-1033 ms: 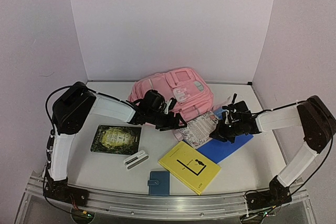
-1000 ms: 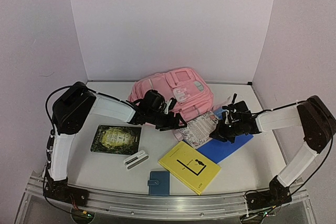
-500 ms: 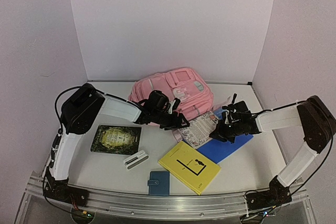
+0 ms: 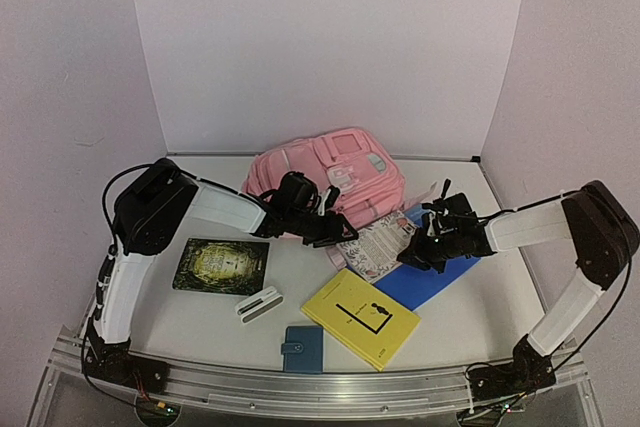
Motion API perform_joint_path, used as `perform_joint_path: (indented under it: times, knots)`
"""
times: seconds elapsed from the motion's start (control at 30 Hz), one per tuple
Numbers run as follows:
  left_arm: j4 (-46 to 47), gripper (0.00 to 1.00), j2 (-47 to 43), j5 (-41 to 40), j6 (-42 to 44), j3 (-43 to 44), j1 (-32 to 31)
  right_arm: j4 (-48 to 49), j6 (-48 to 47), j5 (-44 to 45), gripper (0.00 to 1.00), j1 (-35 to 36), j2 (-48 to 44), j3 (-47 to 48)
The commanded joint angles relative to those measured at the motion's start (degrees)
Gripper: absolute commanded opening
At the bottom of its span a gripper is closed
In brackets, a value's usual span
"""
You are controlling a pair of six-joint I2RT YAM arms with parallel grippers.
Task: Pack the student bag
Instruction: Pick up the book from the center of the board.
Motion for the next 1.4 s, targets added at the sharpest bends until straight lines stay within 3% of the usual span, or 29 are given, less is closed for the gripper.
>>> perform_joint_path:
  times: [0.0,0.93,1.37]
  knots:
    - [6.7,0.51,-2.7,9.2,-3.1,0.1,-2.7,8.1,-0.7,0.5,0.00,1.1,3.3,0.8]
    - [9.0,0.43,-3.3,11.5,-5.5,-1.1,-8.7,9.9,0.8,2.5,0.00,1.1,6.7,0.1]
    - [3.5,0.13,-8.1,7.9,-1.9,-2.6,-9.4,9.8,2.2,5.9,0.00,1.0,2.4,-1.4]
